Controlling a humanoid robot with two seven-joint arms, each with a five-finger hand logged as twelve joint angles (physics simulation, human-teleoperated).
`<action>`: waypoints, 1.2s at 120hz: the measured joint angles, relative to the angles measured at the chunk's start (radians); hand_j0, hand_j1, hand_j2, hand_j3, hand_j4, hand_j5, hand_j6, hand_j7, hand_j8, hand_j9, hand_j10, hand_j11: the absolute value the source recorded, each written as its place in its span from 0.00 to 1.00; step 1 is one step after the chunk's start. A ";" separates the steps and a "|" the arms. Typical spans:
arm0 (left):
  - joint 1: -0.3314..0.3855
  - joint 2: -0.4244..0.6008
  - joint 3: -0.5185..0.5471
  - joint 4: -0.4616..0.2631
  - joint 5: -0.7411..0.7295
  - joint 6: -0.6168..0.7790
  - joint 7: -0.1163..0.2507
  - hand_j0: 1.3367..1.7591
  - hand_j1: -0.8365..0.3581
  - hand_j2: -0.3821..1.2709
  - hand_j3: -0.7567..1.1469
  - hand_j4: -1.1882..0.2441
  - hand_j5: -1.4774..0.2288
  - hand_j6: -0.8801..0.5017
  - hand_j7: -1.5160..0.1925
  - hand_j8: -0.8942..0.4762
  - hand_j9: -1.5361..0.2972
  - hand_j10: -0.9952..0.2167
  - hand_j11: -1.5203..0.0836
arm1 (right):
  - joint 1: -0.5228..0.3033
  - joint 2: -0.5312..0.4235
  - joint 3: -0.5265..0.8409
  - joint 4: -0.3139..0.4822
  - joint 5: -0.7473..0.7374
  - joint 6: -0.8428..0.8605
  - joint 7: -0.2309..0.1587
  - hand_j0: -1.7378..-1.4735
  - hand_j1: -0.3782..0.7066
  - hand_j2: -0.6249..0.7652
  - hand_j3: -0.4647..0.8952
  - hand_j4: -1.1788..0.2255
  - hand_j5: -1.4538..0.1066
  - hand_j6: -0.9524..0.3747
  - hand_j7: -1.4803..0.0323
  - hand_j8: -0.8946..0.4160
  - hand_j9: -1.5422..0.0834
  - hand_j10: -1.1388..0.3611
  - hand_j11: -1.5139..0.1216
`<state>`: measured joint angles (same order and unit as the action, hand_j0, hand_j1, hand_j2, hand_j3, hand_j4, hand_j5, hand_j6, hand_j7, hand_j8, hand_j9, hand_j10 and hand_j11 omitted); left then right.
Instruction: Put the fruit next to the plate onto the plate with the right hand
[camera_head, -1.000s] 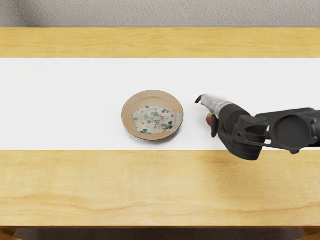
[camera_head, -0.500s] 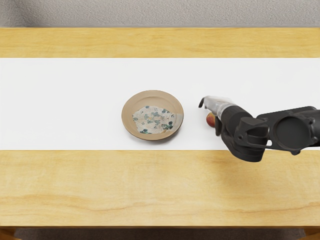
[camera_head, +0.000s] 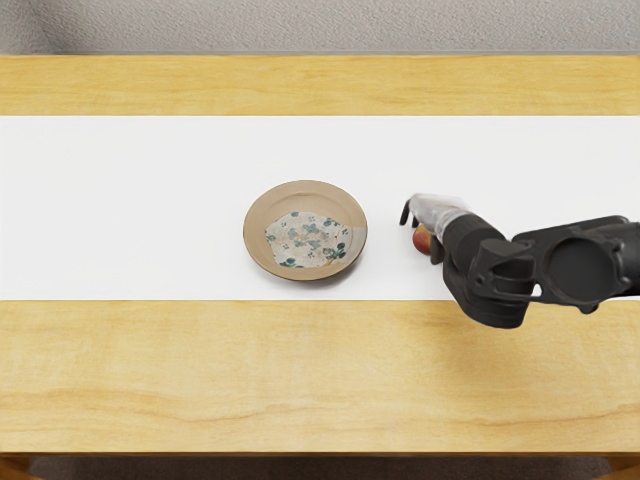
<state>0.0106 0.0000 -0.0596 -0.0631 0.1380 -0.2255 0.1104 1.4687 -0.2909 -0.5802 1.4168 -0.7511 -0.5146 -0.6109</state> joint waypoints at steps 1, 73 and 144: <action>0.000 0.000 0.000 0.000 0.000 0.000 0.000 0.76 0.99 0.23 0.40 0.83 0.87 0.64 0.89 0.65 0.84 0.82 0.95 | 0.000 0.001 -0.001 0.000 0.000 -0.001 0.000 0.30 0.49 0.39 0.34 0.54 0.58 0.40 0.62 0.36 0.61 0.48 0.59; 0.000 0.000 0.000 0.000 0.000 0.000 0.000 0.76 0.99 0.23 0.40 0.83 0.87 0.64 0.89 0.65 0.84 0.82 0.95 | 0.000 0.022 -0.014 -0.008 -0.001 -0.012 -0.001 0.33 0.59 0.47 0.34 0.40 0.42 0.36 0.45 0.38 0.45 0.39 0.43; 0.000 0.000 0.000 0.000 0.000 0.000 0.000 0.76 0.99 0.23 0.40 0.83 0.87 0.64 0.89 0.65 0.84 0.82 0.95 | 0.002 -0.030 0.060 0.000 0.000 -0.005 0.004 0.35 0.61 0.60 0.34 0.24 0.21 0.42 0.25 0.44 0.24 0.34 0.19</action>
<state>0.0108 0.0000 -0.0595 -0.0631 0.1381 -0.2254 0.1103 1.4703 -0.3208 -0.5205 1.4168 -0.7514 -0.5191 -0.6066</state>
